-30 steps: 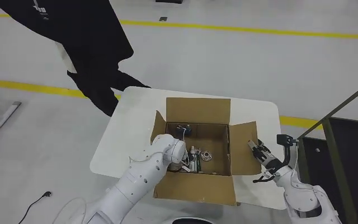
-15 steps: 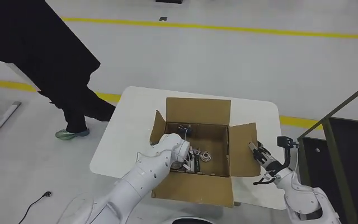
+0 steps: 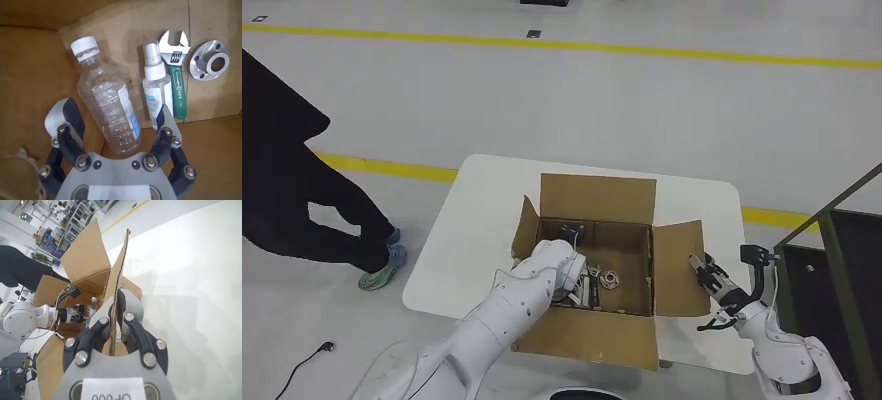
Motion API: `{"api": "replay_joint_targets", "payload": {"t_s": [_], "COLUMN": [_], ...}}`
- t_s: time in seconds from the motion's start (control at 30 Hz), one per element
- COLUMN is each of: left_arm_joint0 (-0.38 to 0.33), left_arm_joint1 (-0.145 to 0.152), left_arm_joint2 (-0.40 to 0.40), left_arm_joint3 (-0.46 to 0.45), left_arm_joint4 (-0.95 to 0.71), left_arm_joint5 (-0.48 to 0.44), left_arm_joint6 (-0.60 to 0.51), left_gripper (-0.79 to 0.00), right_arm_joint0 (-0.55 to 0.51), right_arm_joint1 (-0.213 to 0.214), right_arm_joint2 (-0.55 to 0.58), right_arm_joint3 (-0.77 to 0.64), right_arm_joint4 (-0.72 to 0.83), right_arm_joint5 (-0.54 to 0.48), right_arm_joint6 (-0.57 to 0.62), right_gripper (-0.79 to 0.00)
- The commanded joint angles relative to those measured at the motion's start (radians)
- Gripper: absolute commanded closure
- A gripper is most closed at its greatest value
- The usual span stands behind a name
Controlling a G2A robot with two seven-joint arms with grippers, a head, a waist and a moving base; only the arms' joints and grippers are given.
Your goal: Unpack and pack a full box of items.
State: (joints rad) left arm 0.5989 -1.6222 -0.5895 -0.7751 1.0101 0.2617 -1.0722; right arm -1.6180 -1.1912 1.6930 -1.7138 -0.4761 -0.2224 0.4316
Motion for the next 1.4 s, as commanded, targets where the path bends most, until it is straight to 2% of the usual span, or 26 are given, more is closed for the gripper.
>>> {"api": "replay_joint_targets", "payload": {"t_s": [0.0, 0.03, 0.07, 0.13, 0.2, 0.3, 0.4, 0.43, 0.53, 0.63, 0.9, 1.0, 1.07, 1.17, 1.37], "left_arm_joint0": [-0.004, -0.006, -0.008, -0.012, -0.013, -0.01, -0.008, -0.008, -0.01, -0.013, -0.02, -0.023, -0.027, -0.032, -0.037], "left_arm_joint1": [-0.004, -0.006, -0.007, -0.011, -0.014, -0.018, -0.022, -0.024, -0.03, -0.036, -0.051, -0.058, -0.063, -0.071, -0.083], "left_arm_joint2": [0.006, 0.007, 0.008, 0.016, 0.02, 0.014, 0.01, 0.009, 0.006, 0.002, -0.004, -0.005, -0.005, -0.006, -0.01], "left_arm_joint3": [0.008, 0.01, 0.009, 0.007, 0.008, 0.013, 0.03, 0.035, 0.05, 0.063, 0.119, 0.139, 0.147, 0.155, 0.184], "left_arm_joint4": [0.018, 0.024, 0.03, 0.055, 0.074, 0.077, 0.079, 0.079, 0.08, 0.079, 0.081, 0.082, 0.082, 0.084, 0.085], "left_arm_joint5": [0.002, 0.004, 0.006, 0.006, 0.013, 0.019, 0.011, 0.008, 0.0, -0.011, -0.036, -0.042, -0.046, -0.049, -0.058], "left_arm_joint6": [-0.01, -0.016, -0.02, -0.03, -0.039, -0.041, -0.031, -0.03, -0.026, -0.024, -0.009, -0.004, -0.003, -0.001, 0.009], "left_gripper": [-0.465, -0.422, -0.44, -0.339, -0.339, -0.468, -0.563, -0.634, -0.662, -0.757, -0.727, -0.665, -0.662, -0.585, -0.585], "right_arm_joint0": [0.001, 0.002, 0.003, 0.005, 0.006, 0.007, 0.009, 0.011, 0.014, 0.016, 0.027, 0.03, 0.032, 0.035, 0.039], "right_arm_joint1": [0.001, 0.001, 0.001, 0.002, 0.002, 0.003, 0.004, 0.005, 0.006, 0.007, 0.009, 0.01, 0.011, 0.012, 0.013], "right_arm_joint2": [-0.002, -0.003, -0.004, -0.006, -0.007, -0.009, -0.009, -0.009, -0.008, -0.009, -0.015, -0.017, -0.017, -0.02, -0.026], "right_arm_joint3": [0.001, 0.002, 0.003, 0.005, 0.007, 0.008, 0.01, 0.012, 0.016, 0.019, 0.028, 0.031, 0.035, 0.038, 0.041], "right_arm_joint4": [-0.001, -0.001, -0.003, -0.001, -0.003, -0.002, -0.001, -0.001, 0.0, -0.001, 0.003, 0.001, 0.001, 0.001, 0.001], "right_arm_joint5": [0.002, 0.002, 0.003, 0.003, 0.003, 0.005, 0.005, 0.005, 0.006, 0.007, 0.01, 0.01, 0.011, 0.011, 0.012], "right_arm_joint6": [0.0, -0.001, -0.001, -0.002, -0.002, -0.002, -0.002, -0.002, -0.002, -0.003, -0.003, -0.003, -0.004, -0.006, -0.008], "right_gripper": [0.0, 0.0, 0.0, 0.0, 0.0, 0.0, 0.0, 0.0, 0.0, 0.0, 0.0, 0.0, 0.0, 0.0, 0.0]}}
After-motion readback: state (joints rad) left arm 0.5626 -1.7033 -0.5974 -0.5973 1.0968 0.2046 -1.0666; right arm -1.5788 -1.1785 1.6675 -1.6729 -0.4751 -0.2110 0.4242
